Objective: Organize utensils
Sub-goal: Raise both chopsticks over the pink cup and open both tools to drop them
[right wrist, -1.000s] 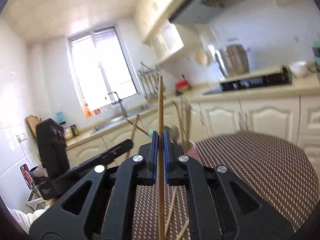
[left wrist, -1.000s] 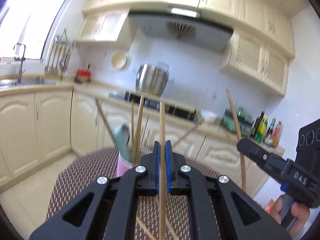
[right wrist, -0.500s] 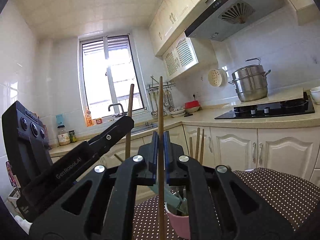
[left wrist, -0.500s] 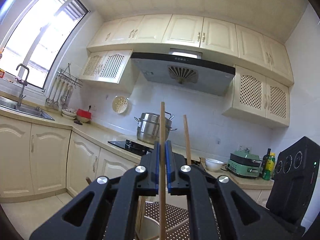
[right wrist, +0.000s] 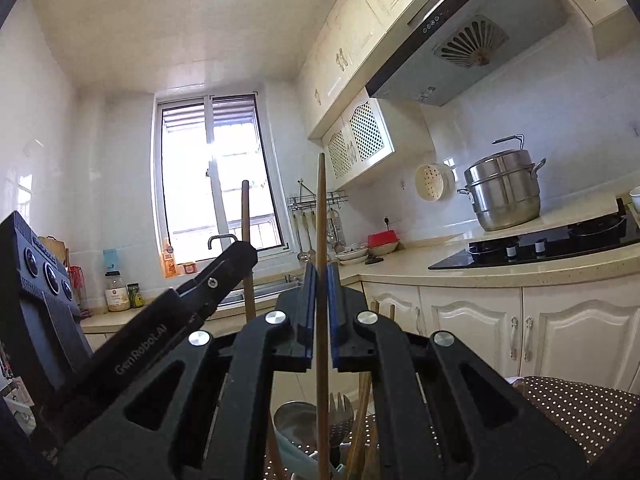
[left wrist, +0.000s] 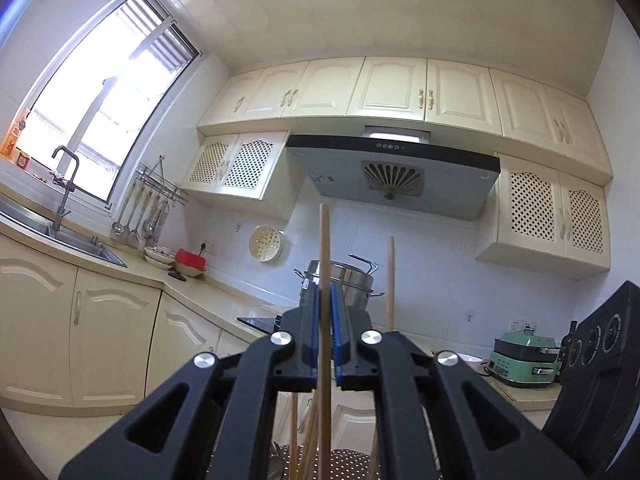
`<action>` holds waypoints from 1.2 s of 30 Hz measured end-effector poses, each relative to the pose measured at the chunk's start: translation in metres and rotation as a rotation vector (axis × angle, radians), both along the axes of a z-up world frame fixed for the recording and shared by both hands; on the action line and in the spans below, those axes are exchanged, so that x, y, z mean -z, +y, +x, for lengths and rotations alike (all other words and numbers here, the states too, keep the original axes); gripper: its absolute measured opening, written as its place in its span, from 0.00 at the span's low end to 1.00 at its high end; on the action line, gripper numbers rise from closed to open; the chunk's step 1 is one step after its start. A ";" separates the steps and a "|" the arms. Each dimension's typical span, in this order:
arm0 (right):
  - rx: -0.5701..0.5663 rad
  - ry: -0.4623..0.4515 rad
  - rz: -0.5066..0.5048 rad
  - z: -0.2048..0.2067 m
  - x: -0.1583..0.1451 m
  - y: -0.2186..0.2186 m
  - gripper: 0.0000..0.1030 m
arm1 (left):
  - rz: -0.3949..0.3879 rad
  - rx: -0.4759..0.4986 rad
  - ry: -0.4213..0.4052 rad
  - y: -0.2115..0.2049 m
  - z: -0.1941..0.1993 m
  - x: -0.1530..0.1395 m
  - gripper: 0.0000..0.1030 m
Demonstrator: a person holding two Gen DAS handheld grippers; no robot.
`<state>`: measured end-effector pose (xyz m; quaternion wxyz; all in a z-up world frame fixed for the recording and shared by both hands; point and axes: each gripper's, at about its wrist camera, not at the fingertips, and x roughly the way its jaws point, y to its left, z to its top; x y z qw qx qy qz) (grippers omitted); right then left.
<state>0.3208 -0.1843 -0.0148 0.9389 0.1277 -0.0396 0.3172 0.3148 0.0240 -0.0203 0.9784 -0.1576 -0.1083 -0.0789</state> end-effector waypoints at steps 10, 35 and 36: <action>0.043 -0.007 -0.005 0.006 0.008 0.001 0.06 | -0.047 -0.047 -0.030 -0.001 0.009 0.004 0.05; 0.092 0.016 -0.026 0.004 0.004 0.002 0.07 | -0.030 -0.045 0.001 0.005 -0.008 -0.008 0.46; 0.094 0.020 -0.028 0.004 0.003 0.002 0.07 | -0.035 -0.043 0.002 0.006 -0.010 -0.009 0.47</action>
